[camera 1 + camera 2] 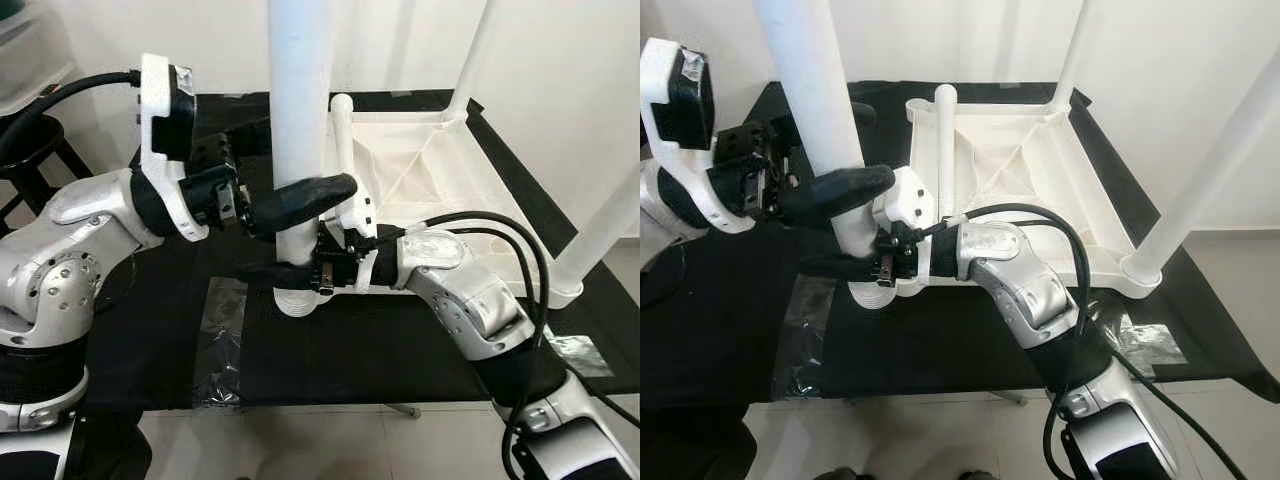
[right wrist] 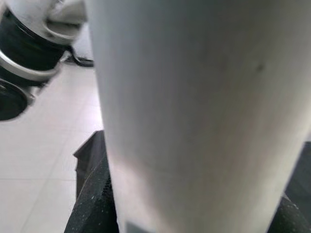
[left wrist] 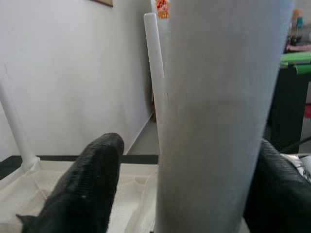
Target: Building children table
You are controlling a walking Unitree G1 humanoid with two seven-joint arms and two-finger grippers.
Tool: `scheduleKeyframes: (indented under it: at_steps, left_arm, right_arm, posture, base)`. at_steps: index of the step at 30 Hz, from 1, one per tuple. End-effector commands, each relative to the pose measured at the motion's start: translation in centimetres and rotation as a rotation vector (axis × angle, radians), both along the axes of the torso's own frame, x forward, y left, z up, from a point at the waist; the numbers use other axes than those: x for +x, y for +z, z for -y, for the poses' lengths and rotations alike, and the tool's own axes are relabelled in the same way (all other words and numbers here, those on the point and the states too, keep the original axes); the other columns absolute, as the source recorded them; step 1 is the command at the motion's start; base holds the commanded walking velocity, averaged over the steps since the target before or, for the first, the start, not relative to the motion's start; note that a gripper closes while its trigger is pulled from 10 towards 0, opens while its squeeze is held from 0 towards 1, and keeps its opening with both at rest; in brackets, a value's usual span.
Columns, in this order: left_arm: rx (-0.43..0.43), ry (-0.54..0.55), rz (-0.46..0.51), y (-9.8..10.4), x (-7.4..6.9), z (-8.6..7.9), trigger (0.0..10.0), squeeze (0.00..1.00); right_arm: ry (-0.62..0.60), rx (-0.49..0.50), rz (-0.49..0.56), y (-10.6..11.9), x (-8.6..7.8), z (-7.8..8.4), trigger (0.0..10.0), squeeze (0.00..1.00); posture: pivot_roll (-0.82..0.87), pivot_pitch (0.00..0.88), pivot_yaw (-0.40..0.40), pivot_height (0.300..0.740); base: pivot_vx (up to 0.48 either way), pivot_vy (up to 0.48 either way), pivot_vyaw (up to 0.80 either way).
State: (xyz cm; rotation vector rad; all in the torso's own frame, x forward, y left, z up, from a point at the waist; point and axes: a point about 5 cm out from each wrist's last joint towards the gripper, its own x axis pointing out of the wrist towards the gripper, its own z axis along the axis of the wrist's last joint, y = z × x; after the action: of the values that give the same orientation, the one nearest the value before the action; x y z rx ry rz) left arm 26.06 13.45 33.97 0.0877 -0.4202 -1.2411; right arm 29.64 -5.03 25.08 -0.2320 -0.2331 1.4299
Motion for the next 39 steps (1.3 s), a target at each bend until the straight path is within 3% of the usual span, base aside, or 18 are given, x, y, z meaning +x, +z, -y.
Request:
scheduleKeyframes:
  at_steps: [1, 7, 10, 11, 12, 15, 17, 18, 19, 20, 21, 24, 27, 28, 31, 32, 35, 39]
  left_arm:
    - [0.060, 0.023, -0.002, 0.0, 0.3, -0.3, 0.0, 0.00]
    - [0.090, 0.027, -0.005, 0.1, 0.4, -0.9, 0.0, 0.00]
    - [0.128, -0.028, -0.016, 0.1, 0.2, -1.1, 0.0, 0.00]
    - [0.139, -0.061, -0.018, 0.2, 0.1, -1.0, 0.0, 0.00]
    - [0.145, -0.088, -0.021, 0.2, 0.0, -0.8, 0.0, 0.00]
    - [0.147, -0.139, -0.028, 0.3, -0.2, -0.5, 0.0, 0.00]
    - [0.161, -0.278, -0.048, 0.5, -1.0, 0.2, 0.0, 0.00]
    - [0.161, -0.278, -0.048, 0.5, -1.0, 0.2, 0.0, 0.00]
    - [0.178, -0.451, -0.060, 0.7, -2.0, 1.0, 0.0, 0.00]
    - [0.178, -0.451, -0.060, 0.7, -2.0, 1.0, 0.0, 0.00]
    - [0.165, -0.534, -0.059, 1.0, -2.4, 1.4, 0.0, 0.00]
    - [0.106, -0.691, -0.049, 2.0, -2.9, 2.1, 0.0, 0.00]
    - [0.093, -0.740, -0.034, 2.4, -3.1, 2.3, 0.0, 0.00]
    - [0.112, -0.777, -0.014, 2.6, -3.3, 2.9, 0.8, 0.00]
    - [0.120, -0.792, -0.007, 2.7, -3.4, 3.4, 1.3, 0.00]
    - [0.134, -0.796, -0.010, 2.6, -3.4, 3.9, 1.5, 0.00]
    - [0.179, -0.799, -0.018, 2.2, -3.4, 5.1, 2.3, 0.00]
    - [0.179, -0.798, -0.035, 1.9, -3.3, 5.6, 2.2, 0.00]
  right_arm:
    - [-0.006, -0.002, 0.017, 0.2, 0.1, -0.2, 10.0, 0.00]
    - [-0.020, 0.009, 0.015, 0.4, 0.4, 0.3, 10.0, 0.00]
    - [-0.004, 0.049, -0.007, 0.7, 0.3, 0.8, 10.0, 0.00]
    - [0.025, 0.068, -0.030, 0.9, 0.1, 1.0, 10.0, 0.91]
    - [0.069, 0.071, -0.045, 1.0, -0.2, 1.1, 10.0, 1.00]
    - [0.131, 0.065, -0.054, 1.0, -0.7, 1.2, 10.0, 1.00]
    - [0.258, 0.034, -0.051, 0.9, -1.7, 1.3, 10.0, 1.00]
    - [0.258, 0.034, -0.051, 0.9, -1.7, 1.3, 10.0, 1.00]
    - [0.377, -0.034, -0.064, 0.6, -2.3, 1.2, 10.0, 0.84]
    - [0.377, -0.034, -0.064, 0.6, -2.3, 1.2, 10.0, 0.84]
    - [0.423, -0.086, -0.065, 0.2, -2.5, 1.0, 10.0, 0.00]
    - [0.485, -0.160, -0.074, -0.6, -2.5, 0.5, 10.0, 0.00]
    - [0.494, -0.170, -0.077, -0.8, -2.4, 0.2, 10.0, 0.00]
    - [0.495, -0.149, -0.095, -0.7, -2.1, -0.1, 10.0, 0.00]
    - [0.502, -0.123, -0.109, -0.6, -2.0, -0.4, 9.5, 0.00]
    - [0.509, -0.093, -0.114, -0.3, -2.1, -0.5, 0.0, 0.00]
    - [0.519, -0.027, -0.119, 0.4, -2.2, -0.7, 0.0, 0.00]
    - [0.513, 0.005, -0.117, 0.7, -2.1, -0.7, 0.0, 0.00]
  posture:
    - [0.03, 0.069, 0.000, 0.740]
    - [0.03, 0.069, -0.002, 0.740]
    - [0.03, 0.068, -0.002, 0.740]
    - [0.03, 0.067, -0.001, 0.740]
    - [0.03, 0.067, -0.001, 0.740]
    - [0.03, 0.067, 0.000, 0.740]
    - [0.03, 0.065, -0.004, 0.740]
    - [0.03, 0.065, -0.004, 0.740]
    - [0.03, 0.063, -0.007, 0.740]
    - [0.03, 0.063, -0.007, 0.740]
    - [0.03, 0.062, -0.007, 0.740]
    - [0.03, 0.062, -0.007, 0.740]
    - [0.03, 0.062, -0.011, 0.740]
    - [0.03, 0.063, -0.012, 0.740]
    - [0.03, 0.064, -0.012, 0.740]
    - [0.03, 0.065, -0.010, 0.740]
    - [0.02, 0.065, -0.008, 0.740]
    - [0.02, 0.064, -0.006, 0.740]
  base:
    - [0.000, 0.000, 0.00]
    - [0.000, 0.000, 0.00]
    - [0.000, 0.000, 0.00]
    - [0.000, 0.000, 0.00]
    - [0.000, 0.000, 0.00]
    - [0.000, 0.000, 0.00]
    - [0.000, 0.000, 0.00]
    - [0.000, 0.000, 0.00]
    - [0.000, 0.000, 0.00]
    - [0.000, 0.000, 0.00]
    - [0.000, 0.000, 0.00]
    - [0.000, 0.000, 0.00]
    - [0.000, 0.000, 0.00]
    - [0.000, 0.000, 0.00]
    - [0.000, 0.000, 0.00]
    - [0.000, 0.000, 0.00]
    - [0.000, 0.000, 0.00]
    - [0.000, 0.000, 0.00]
